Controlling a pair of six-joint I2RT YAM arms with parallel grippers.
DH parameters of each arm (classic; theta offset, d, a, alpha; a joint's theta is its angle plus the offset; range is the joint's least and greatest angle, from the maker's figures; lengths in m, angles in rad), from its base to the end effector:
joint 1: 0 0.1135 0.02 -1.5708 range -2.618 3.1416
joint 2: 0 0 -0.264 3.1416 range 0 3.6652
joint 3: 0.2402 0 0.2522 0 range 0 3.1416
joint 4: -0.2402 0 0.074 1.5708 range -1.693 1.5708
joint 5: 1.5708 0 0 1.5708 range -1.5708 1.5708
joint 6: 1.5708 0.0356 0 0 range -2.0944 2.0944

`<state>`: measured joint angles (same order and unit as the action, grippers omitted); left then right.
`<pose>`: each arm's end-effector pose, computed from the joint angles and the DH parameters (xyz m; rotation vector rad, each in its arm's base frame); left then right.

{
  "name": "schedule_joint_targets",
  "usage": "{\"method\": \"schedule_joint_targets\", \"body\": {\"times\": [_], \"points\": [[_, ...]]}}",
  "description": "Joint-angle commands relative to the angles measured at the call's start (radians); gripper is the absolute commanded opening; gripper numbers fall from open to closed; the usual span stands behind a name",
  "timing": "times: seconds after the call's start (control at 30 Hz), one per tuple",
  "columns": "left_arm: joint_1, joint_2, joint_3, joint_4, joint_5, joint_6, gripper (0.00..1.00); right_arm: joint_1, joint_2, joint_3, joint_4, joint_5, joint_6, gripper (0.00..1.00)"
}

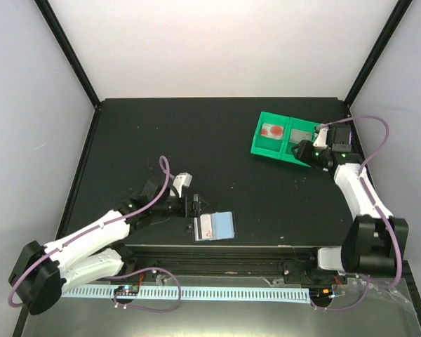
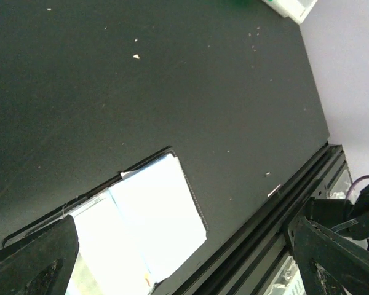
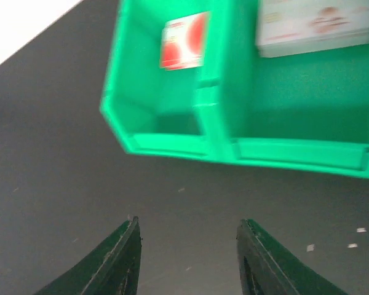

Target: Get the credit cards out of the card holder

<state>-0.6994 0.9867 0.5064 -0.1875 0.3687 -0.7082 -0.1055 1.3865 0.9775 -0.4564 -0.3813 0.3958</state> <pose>0.1475 -0.1409 0.2074 0.2104 2.4470 -1.1153 0.2894 -0.0173 0.2492 0.4362 2.4008 0.5944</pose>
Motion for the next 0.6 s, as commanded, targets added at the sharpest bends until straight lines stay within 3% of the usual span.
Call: {"method": "schedule_joint_targets", "body": {"times": [0.0, 0.3, 0.57], "points": [[0.008, -0.052, -0.025, 0.012, 0.021, -0.039, 0.97, 0.081, -0.129, -0.045, -0.010, -0.047, 0.019, 0.44], [0.006, -0.080, -0.105, 0.043, -0.009, -0.089, 0.86, 0.309, -0.289, -0.204, 0.003, -0.018, 0.069, 0.43], [0.007, -0.014, -0.135, 0.055, -0.011, -0.096, 0.74, 0.546, -0.317, -0.332, 0.081, 0.016, 0.161, 0.43]]}}
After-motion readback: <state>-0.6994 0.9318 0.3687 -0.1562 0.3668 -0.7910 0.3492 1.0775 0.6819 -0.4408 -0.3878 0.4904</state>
